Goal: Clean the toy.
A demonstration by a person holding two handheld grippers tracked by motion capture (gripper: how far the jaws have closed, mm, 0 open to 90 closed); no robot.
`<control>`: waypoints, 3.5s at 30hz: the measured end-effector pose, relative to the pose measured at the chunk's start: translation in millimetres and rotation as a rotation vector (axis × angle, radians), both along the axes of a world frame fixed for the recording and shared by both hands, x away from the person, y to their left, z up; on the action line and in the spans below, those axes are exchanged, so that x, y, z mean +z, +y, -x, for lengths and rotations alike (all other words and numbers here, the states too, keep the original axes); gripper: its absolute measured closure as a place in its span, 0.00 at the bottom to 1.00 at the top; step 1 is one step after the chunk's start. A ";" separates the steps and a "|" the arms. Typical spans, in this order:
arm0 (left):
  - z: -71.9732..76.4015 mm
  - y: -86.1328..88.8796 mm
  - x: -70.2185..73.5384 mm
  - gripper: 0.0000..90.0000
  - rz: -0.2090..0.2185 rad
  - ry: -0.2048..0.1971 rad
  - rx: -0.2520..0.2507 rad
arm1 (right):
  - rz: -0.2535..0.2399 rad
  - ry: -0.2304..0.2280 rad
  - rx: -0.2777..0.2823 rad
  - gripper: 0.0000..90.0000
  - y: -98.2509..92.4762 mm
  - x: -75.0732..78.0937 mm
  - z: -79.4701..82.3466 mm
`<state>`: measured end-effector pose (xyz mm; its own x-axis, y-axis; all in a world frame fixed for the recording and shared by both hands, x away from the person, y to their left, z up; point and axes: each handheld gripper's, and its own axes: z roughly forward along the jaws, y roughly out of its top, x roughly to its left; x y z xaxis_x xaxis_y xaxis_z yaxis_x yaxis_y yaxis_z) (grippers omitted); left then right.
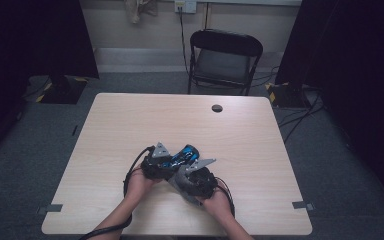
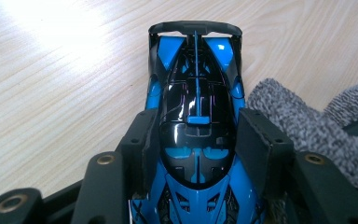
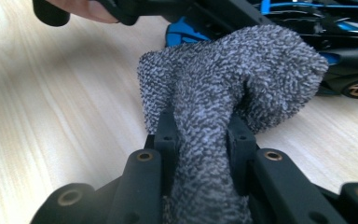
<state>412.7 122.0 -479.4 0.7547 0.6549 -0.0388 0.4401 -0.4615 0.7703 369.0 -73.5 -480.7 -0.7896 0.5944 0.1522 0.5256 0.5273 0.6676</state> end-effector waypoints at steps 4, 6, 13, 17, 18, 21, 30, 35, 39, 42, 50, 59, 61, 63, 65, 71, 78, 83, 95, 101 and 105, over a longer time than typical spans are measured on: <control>0.0 0.1 -0.1 0.55 0.001 0.000 0.000 | -0.009 0.005 0.006 0.80 1.3 -0.6 1.1; 0.0 0.1 -0.1 0.55 0.002 0.000 0.000 | -0.010 0.005 0.008 0.80 1.3 -0.6 1.0; 0.2 0.0 -0.3 0.55 0.004 0.000 0.002 | -0.025 0.015 0.032 0.80 2.3 -1.0 2.2; 0.3 0.1 -0.2 0.55 0.004 0.000 0.002 | -0.037 0.021 0.043 0.80 3.5 -1.3 4.2; 0.3 0.0 -0.2 0.55 0.003 0.000 0.002 | -0.044 0.020 0.047 0.80 3.6 -1.9 4.8; 0.3 0.1 -0.2 0.55 0.004 0.001 0.002 | -0.053 0.025 0.060 0.80 3.4 -1.9 5.4; 0.6 -0.2 -0.3 0.55 0.004 -0.001 0.005 | -0.065 0.018 0.136 0.80 6.7 0.8 11.8; 1.1 -0.6 -0.2 0.54 0.000 -0.004 0.009 | -0.057 0.005 0.155 0.80 5.0 2.0 14.3; 0.0 -1.3 1.3 0.52 -0.005 0.010 0.004 | -0.058 0.006 0.161 0.79 0.4 3.3 12.8; -0.1 -1.7 1.5 0.50 0.002 0.021 0.008 | -0.047 0.003 0.167 0.79 -5.3 6.2 11.4; 0.3 -0.3 7.3 0.48 0.014 0.023 -0.007 | -0.049 0.010 0.159 0.79 -18.8 6.8 6.8; 6.9 -2.7 20.6 0.44 0.034 0.007 -0.066 | -0.038 0.010 0.164 0.78 -29.4 10.5 2.4; 8.2 -4.0 23.6 0.43 0.045 0.000 -0.077 | -0.035 0.007 0.167 0.78 -31.1 11.3 2.2; 9.5 -5.4 27.1 0.42 0.055 -0.002 -0.096 | -0.035 0.006 0.172 0.78 -33.0 12.7 1.9; 10.9 -7.8 30.1 0.38 0.088 -0.002 -0.127 | -0.034 0.005 0.169 0.78 -35.3 13.5 1.0; 18.2 -22.6 33.7 0.28 0.150 0.006 -0.275 | -0.051 0.011 0.164 0.78 -41.5 13.9 -3.2; 18.6 -29.3 25.7 0.29 0.178 0.059 -0.360 | -0.055 0.016 0.177 0.78 -43.9 14.0 -3.7; 16.9 -26.1 22.0 0.34 0.155 0.070 -0.354 | -0.048 0.018 0.179 0.78 -48.3 13.7 -4.2; 15.4 -30.0 15.7 0.73 0.100 0.155 -0.363 | -0.029 0.015 0.185 0.75 -53.1 15.8 -6.3; 15.6 -34.6 17.7 0.80 0.075 0.207 -0.307 | -0.049 0.020 0.140 0.58 -60.5 13.2 -9.2; 16.5 -35.0 17.3 0.80 0.066 0.215 -0.313 | -0.030 0.016 0.123 0.47 -69.8 13.8 -8.0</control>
<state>396.2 87.1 -462.1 0.8877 0.3852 -0.2520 0.4405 -0.5518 0.7082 377.0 -143.3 -466.9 -0.8536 0.4884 0.1814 0.4687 0.5679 0.6766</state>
